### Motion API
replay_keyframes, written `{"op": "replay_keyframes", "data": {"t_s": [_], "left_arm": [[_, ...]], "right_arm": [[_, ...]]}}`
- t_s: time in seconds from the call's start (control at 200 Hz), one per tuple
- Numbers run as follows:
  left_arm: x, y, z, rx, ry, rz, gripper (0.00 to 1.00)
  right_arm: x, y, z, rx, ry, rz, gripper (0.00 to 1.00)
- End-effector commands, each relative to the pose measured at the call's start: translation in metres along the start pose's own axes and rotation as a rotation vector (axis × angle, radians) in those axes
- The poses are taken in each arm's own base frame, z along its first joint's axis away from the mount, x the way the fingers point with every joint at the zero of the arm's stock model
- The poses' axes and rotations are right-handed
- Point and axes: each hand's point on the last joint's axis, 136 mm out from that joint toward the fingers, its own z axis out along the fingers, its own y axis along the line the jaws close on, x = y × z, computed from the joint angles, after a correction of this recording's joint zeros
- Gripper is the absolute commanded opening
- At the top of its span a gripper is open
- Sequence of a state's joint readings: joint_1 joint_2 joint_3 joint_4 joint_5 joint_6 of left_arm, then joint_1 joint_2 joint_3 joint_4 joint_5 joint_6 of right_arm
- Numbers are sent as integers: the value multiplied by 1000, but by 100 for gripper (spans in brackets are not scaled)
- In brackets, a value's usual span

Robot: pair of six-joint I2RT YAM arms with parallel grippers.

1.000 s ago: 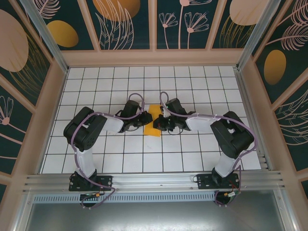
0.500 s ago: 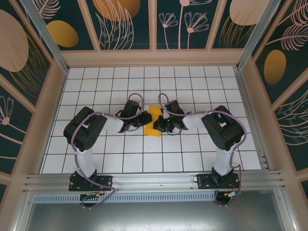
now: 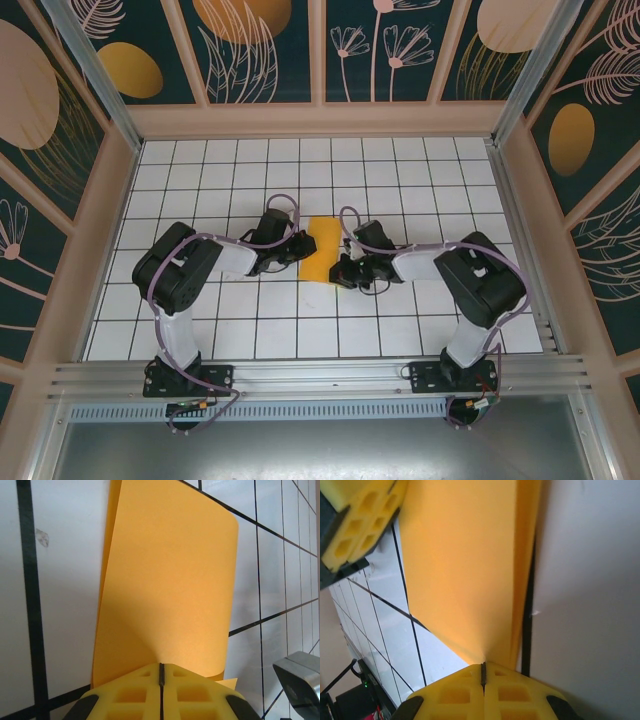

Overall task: Fold a paper plane with a square sheet of paper (pick it up from the middle)
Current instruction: Fold the triangle a second time at the center of the table.

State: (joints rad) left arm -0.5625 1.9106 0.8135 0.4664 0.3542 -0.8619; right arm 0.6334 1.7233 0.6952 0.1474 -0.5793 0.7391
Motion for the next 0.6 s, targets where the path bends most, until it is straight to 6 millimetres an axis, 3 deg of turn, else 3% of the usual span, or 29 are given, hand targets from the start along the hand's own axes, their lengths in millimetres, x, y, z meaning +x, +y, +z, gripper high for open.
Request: {"op": "replay_keyframes", "data": {"t_s": [0.0, 0.095, 0.355, 0.595], "left_arm": [[21, 59, 1, -204, 38, -58, 9], [21, 57, 1, -196, 39, -56, 9], [16, 45, -4, -153, 22, -59, 9], [18, 43, -6, -142, 26, -63, 10]], "right_arm": [[23, -24, -5, 46, 53, 55, 2], [20, -19, -10, 29, 35, 55, 2], [-18, 36, -40, -48, -161, -60, 1], [-37, 51, -42, -105, -242, -28, 0]]}}
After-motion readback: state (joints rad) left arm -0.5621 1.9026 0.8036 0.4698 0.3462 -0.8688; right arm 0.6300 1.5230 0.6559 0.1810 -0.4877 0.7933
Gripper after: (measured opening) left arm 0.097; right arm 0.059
